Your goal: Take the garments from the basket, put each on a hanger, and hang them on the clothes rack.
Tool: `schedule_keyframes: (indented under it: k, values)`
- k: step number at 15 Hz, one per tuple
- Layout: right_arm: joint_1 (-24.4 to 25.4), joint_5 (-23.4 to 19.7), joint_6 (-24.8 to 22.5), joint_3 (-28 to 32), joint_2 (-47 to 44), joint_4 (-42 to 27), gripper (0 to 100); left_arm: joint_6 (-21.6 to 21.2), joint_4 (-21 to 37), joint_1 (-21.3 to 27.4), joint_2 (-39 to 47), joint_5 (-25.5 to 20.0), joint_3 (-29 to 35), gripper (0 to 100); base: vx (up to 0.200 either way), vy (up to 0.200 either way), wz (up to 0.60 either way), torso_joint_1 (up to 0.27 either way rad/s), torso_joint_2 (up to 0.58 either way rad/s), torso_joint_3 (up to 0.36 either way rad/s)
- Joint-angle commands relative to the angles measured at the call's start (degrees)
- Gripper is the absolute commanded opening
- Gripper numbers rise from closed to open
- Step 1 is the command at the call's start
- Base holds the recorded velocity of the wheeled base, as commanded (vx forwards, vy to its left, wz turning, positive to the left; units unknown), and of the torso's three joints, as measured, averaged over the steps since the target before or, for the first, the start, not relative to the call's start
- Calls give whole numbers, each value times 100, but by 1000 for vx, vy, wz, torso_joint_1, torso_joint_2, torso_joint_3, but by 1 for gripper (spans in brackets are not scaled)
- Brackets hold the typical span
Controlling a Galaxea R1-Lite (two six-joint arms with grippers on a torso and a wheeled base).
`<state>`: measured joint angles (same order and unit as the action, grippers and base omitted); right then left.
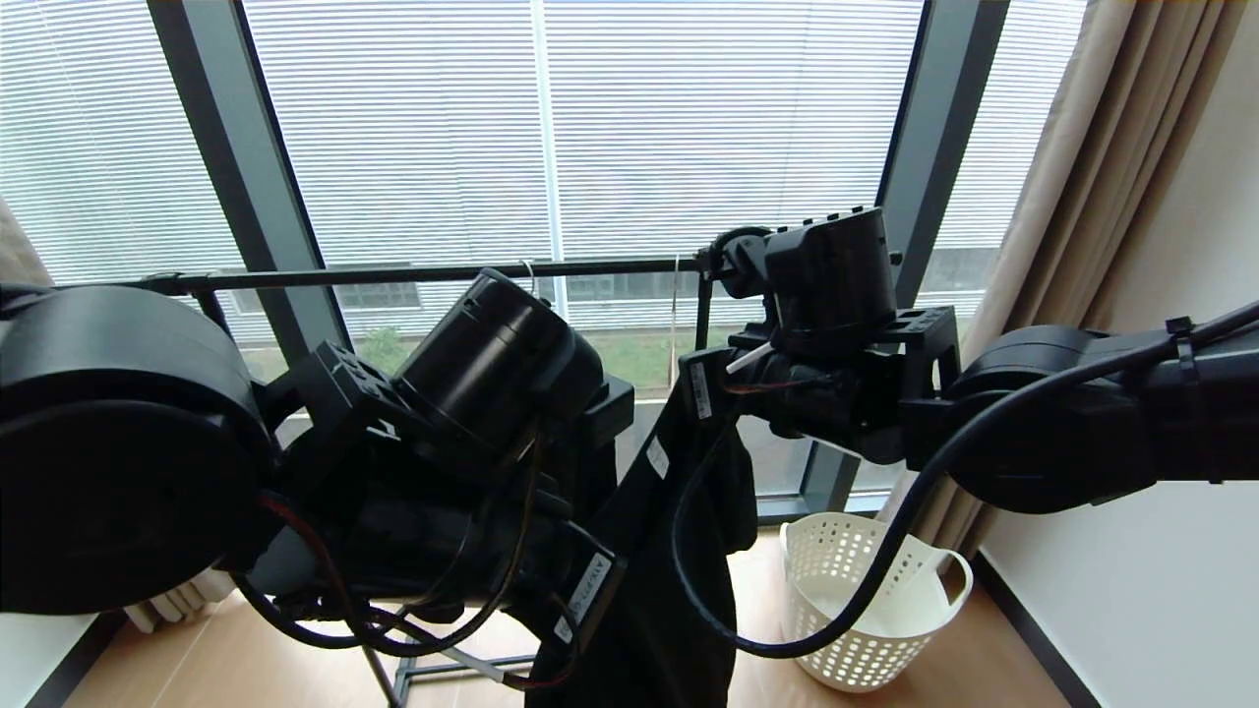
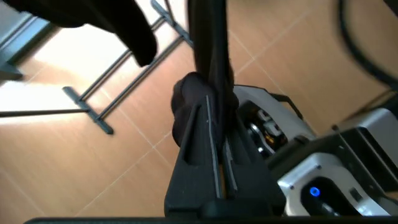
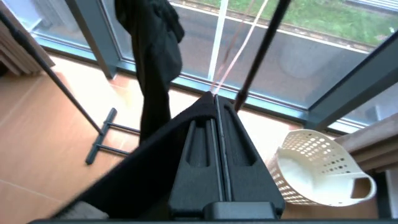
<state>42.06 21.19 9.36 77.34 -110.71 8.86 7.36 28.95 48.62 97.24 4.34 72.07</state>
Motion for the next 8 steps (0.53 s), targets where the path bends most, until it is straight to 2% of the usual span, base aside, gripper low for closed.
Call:
schedule_keyframes:
  k: [1,3,5,8]
  values:
    - [171,-1,180,194,-284,-7,0,169,-12,324,-39,-47,-18,0,0,0,0,0,0,0]
    - [215,-1,268,264,-381,-7,0,239,-39,447,-21,-65,44,0,0,0,0,0,0,0]
    - [294,-1,294,291,-433,1,0,494,-346,482,-13,-82,88,0,0,0,0,0,0,0]
    - [347,-9,602,431,-442,-69,0,503,-382,561,-13,-82,88,0,0,0,0,0,0,0]
